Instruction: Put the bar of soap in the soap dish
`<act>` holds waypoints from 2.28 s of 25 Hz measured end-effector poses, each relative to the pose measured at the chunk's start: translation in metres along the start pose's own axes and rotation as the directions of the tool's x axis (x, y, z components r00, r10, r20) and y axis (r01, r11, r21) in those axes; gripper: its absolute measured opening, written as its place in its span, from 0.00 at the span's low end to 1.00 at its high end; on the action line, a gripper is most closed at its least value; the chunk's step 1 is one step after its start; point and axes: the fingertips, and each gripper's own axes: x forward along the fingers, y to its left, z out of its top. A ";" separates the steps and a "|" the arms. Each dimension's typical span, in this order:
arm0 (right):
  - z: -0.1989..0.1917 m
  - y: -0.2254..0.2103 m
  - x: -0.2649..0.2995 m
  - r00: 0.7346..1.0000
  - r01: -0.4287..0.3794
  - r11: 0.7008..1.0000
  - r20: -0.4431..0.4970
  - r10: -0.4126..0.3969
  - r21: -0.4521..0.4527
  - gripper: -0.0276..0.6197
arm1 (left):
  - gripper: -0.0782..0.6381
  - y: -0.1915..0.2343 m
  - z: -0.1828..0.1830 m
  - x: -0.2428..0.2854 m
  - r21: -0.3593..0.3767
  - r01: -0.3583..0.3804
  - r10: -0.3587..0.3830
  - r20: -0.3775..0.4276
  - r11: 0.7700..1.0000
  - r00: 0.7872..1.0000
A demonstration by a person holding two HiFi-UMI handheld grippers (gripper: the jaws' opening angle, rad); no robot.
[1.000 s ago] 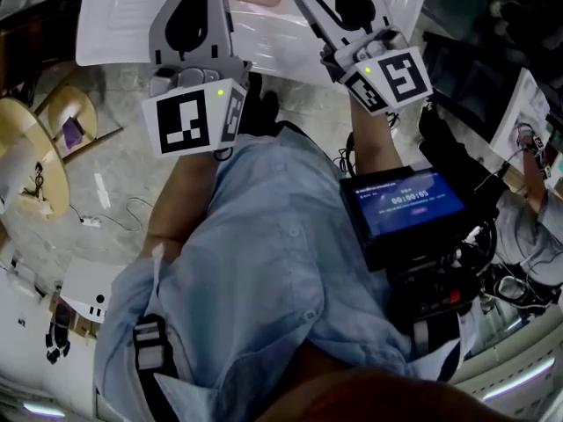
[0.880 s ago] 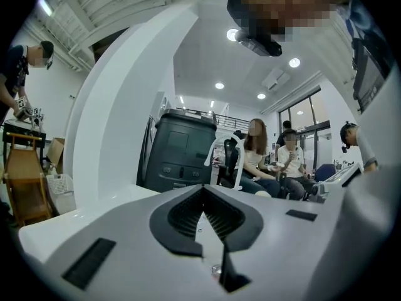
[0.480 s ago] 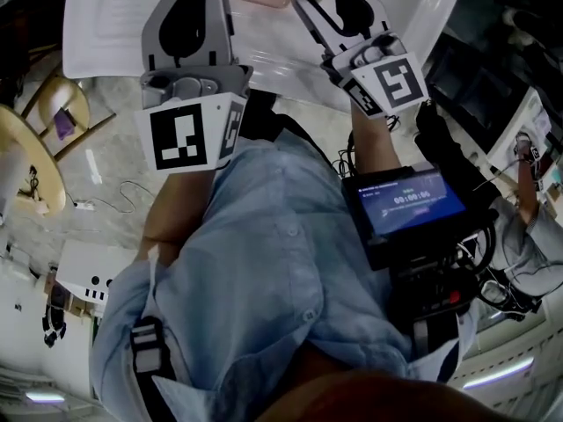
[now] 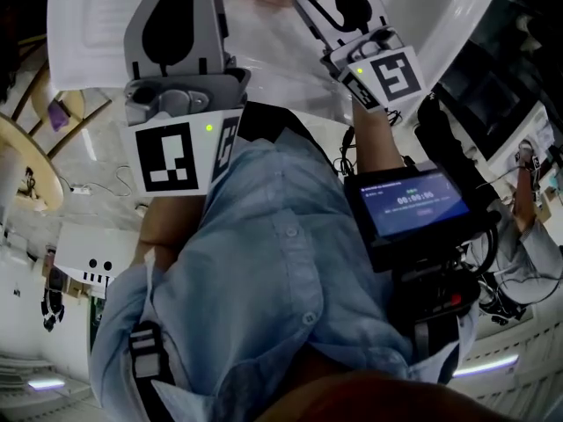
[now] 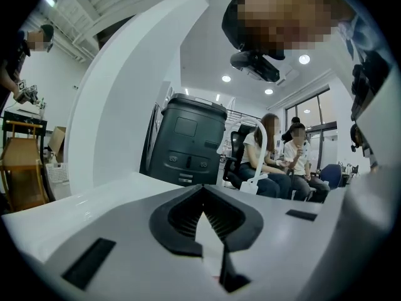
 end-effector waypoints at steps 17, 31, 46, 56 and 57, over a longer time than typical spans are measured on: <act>-0.016 0.003 0.007 0.998 -0.029 0.998 -0.049 0.027 -0.052 0.34 | 0.12 -0.006 0.029 -0.004 0.024 0.012 -0.013 0.061 1.000 0.998; -0.041 0.000 0.013 0.986 -0.025 0.991 -0.167 0.002 -0.134 0.34 | 0.12 -0.009 0.040 -0.007 0.007 0.019 -0.019 0.084 1.000 0.996; -0.067 -0.003 0.020 0.960 -0.050 0.984 -0.282 -0.001 -0.173 0.35 | 0.12 -0.010 0.042 -0.010 0.008 0.009 -0.010 0.076 1.000 0.997; -0.086 -0.003 0.025 0.937 -0.066 0.982 -0.350 0.000 -0.177 0.35 | 0.12 -0.013 0.041 -0.015 0.009 0.006 -0.007 0.077 1.000 0.997; -0.086 -0.003 0.026 0.935 -0.067 0.981 -0.353 -0.001 -0.181 0.35 | 0.12 -0.013 0.041 -0.015 0.008 0.007 -0.008 0.081 1.000 0.997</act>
